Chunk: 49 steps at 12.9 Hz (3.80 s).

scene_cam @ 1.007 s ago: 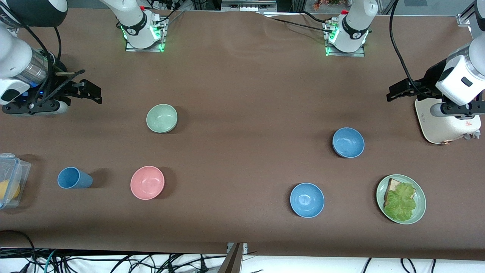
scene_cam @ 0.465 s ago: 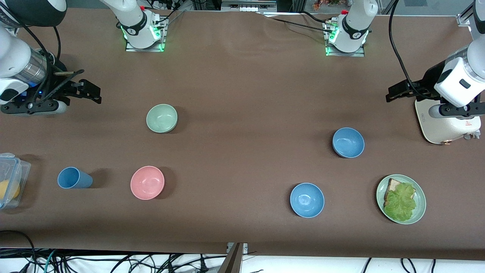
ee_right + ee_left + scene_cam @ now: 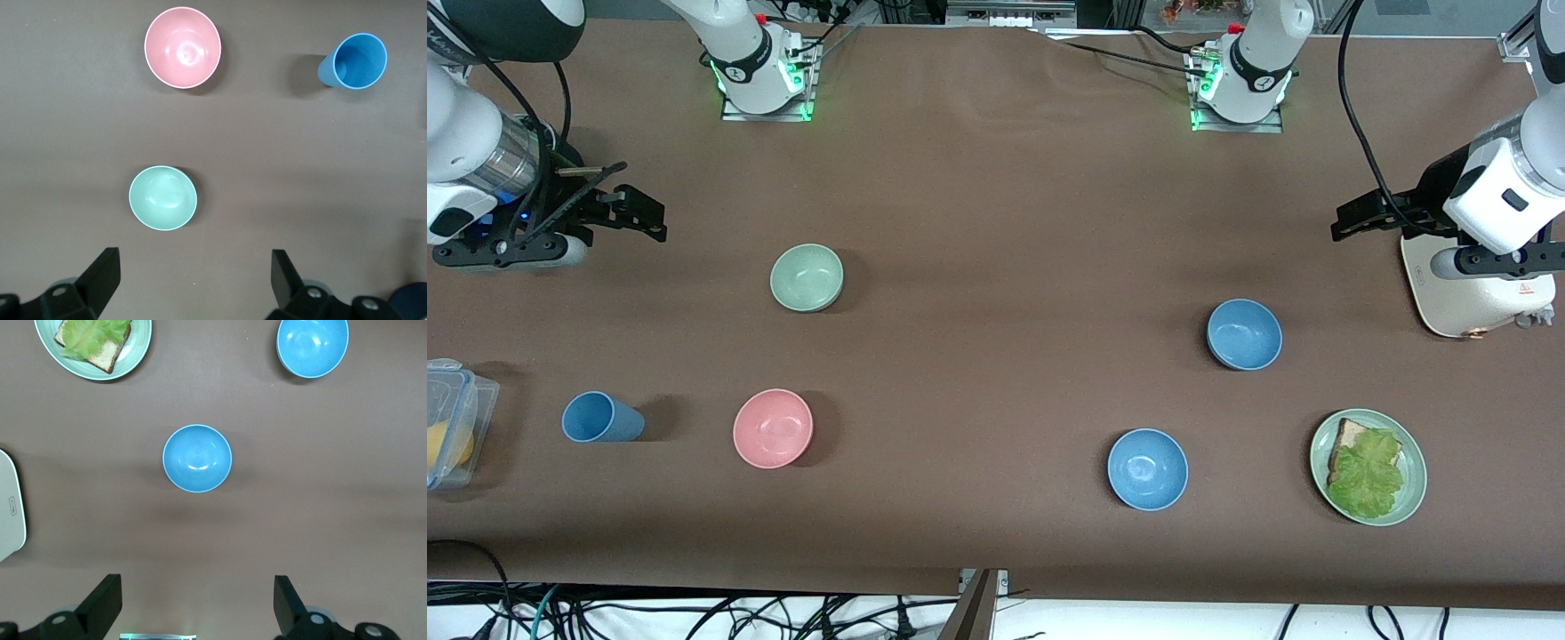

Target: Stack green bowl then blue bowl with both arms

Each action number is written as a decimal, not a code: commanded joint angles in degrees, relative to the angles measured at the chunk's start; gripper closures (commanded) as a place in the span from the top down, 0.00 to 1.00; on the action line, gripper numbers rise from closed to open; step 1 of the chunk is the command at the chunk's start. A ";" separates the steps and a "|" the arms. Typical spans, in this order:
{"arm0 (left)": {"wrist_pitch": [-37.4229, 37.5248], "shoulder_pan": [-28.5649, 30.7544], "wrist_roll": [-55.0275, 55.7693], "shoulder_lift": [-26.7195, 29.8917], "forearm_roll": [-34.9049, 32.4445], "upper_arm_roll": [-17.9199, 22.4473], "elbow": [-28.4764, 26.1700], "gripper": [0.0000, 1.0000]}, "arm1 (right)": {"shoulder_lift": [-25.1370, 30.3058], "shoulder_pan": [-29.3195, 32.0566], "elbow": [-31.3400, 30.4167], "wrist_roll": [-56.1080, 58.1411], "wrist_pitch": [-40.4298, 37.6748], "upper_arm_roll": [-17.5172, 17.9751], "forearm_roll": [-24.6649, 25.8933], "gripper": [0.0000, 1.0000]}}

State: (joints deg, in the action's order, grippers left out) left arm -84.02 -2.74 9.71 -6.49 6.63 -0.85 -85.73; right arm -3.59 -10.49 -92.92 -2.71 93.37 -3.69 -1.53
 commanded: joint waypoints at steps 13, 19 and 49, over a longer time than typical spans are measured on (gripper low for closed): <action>0.70 -0.16 0.40 -0.10 -1.70 -0.29 0.57 1.00 | -0.36 0.30 -1.12 -0.81 1.01 0.96 -0.67 1.00; 0.70 -0.16 0.31 -0.10 -1.70 -0.29 0.48 1.00 | 1.66 -0.41 -26.56 -5.73 25.31 3.60 -2.52 1.00; 0.44 0.72 0.31 -2.73 -0.83 -0.11 0.30 1.00 | -34.99 -20.62 -3.23 -45.81 47.17 13.62 6.18 0.51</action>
State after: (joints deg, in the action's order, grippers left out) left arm -84.02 -2.74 9.71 -8.37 6.62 -0.91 -85.75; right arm -38.32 -31.55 -98.00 -47.72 141.36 10.66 3.18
